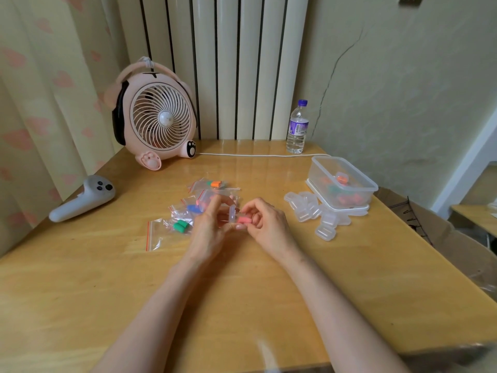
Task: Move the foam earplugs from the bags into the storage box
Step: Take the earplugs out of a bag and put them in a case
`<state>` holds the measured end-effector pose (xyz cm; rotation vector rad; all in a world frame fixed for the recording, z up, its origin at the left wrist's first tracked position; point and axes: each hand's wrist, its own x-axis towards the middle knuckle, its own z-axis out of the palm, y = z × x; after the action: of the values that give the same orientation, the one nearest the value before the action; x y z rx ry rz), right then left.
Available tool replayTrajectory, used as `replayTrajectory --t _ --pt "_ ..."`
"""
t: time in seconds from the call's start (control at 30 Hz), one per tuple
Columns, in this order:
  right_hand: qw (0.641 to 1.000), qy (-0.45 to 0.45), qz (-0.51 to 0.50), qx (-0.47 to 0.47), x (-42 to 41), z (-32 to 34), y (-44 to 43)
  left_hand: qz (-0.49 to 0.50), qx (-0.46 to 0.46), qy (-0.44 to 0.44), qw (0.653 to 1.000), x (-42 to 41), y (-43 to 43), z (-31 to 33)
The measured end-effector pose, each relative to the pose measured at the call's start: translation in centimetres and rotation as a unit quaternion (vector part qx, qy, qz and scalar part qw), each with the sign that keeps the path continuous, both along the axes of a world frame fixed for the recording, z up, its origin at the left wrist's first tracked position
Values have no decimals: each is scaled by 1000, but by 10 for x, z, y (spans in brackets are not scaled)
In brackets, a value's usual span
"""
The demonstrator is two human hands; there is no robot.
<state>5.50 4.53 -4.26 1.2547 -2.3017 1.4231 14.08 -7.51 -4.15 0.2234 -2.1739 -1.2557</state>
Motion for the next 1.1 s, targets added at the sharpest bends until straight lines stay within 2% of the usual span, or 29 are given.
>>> replayTrajectory --t 0.1,0.27,0.47,0.53,0.63,0.8,0.93,1.1 --pt "1000 -8 1 6 0 0 1 -5 -3 6 1000 1 2 2" --pt "996 -16 -59 -59 -7 5 4 -16 41 17 999 0 6 5" --pt "997 -40 -58 -22 -7 3 3 -29 48 38 998 1 9 7" --pt "993 -87 -58 -53 -9 4 2 -27 48 40 998 2 9 7" --pt "974 -209 -25 -81 -7 6 1 -23 35 37 998 1 10 7" --pt "940 -317 61 -111 6 14 1 7 -22 32 999 -5 5 0" --pt "933 -334 87 -100 7 15 2 2 -105 54 993 -6 5 -5" --pt "936 -328 63 -112 3 15 5 8 -115 39 993 -6 6 -5"
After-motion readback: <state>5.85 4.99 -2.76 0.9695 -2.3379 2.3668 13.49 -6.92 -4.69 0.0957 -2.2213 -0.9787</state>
